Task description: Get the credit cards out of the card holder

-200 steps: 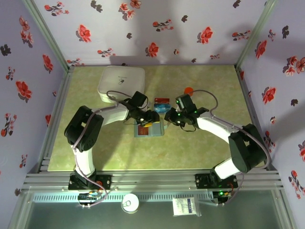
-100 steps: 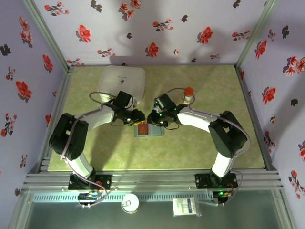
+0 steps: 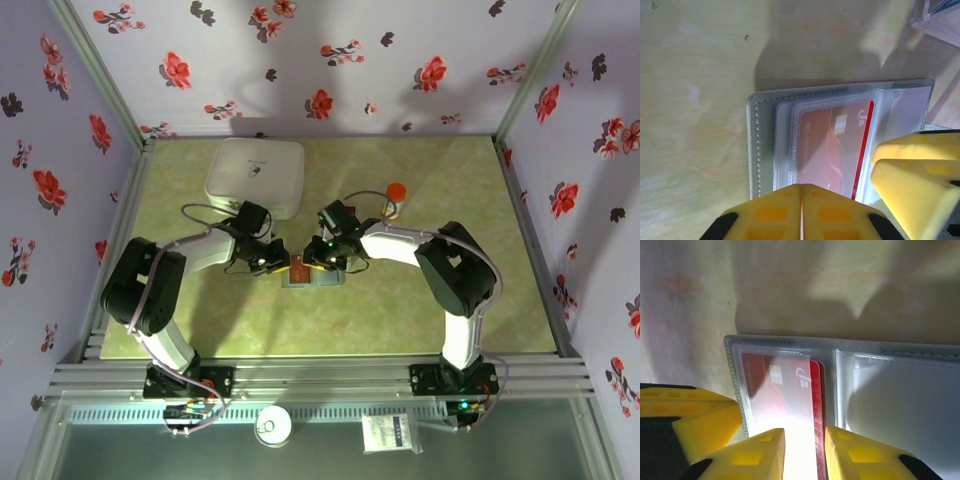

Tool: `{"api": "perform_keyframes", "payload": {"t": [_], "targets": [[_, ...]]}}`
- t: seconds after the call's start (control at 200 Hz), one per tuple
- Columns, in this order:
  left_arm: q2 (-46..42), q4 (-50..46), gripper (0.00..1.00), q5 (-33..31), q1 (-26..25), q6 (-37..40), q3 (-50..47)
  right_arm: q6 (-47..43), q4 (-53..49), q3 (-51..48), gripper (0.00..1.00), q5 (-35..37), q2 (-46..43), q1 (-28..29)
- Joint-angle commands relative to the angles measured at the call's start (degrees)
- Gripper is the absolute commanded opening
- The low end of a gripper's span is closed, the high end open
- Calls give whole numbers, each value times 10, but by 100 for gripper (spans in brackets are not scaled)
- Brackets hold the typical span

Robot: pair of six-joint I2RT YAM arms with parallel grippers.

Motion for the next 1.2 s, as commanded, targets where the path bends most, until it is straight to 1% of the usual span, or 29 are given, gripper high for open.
{"api": "perform_keyframes", "payload": {"t": [0.0,0.085,0.195,0.28,0.415,0.485,0.535,0.595,0.69,0.815,0.96,1.195], "targets": [[14,-13,6,-7,8,20,-6,5,15,9,27,-14,11,6],[14,-8,3,-10,11,22,-13,4,14,12,26,-15,16,5],[21,-11,2,-10,12,25,-13,3,11,16,21,-19,25,6],[24,-7,1,-9,12,26,-16,3,13,16,21,-20,25,7],[29,-11,0,-11,12,29,-16,3,7,19,22,-19,25,8],[33,-12,0,-11,13,30,-15,-4,-14,18,27,6,12,9],[35,-16,0,-11,14,31,-11,-9,-30,16,27,25,0,9],[34,-14,0,-12,13,31,-12,-14,-35,14,27,32,-13,8],[40,-16,0,-11,13,33,-9,-7,-15,8,26,15,-21,9],[42,-16,0,-10,13,33,-7,1,-3,14,25,-14,-7,10],[44,-21,0,-10,14,34,-4,-3,-16,18,25,0,9,10],[39,-20,0,-10,15,33,-8,1,8,16,23,-22,29,10]]}}
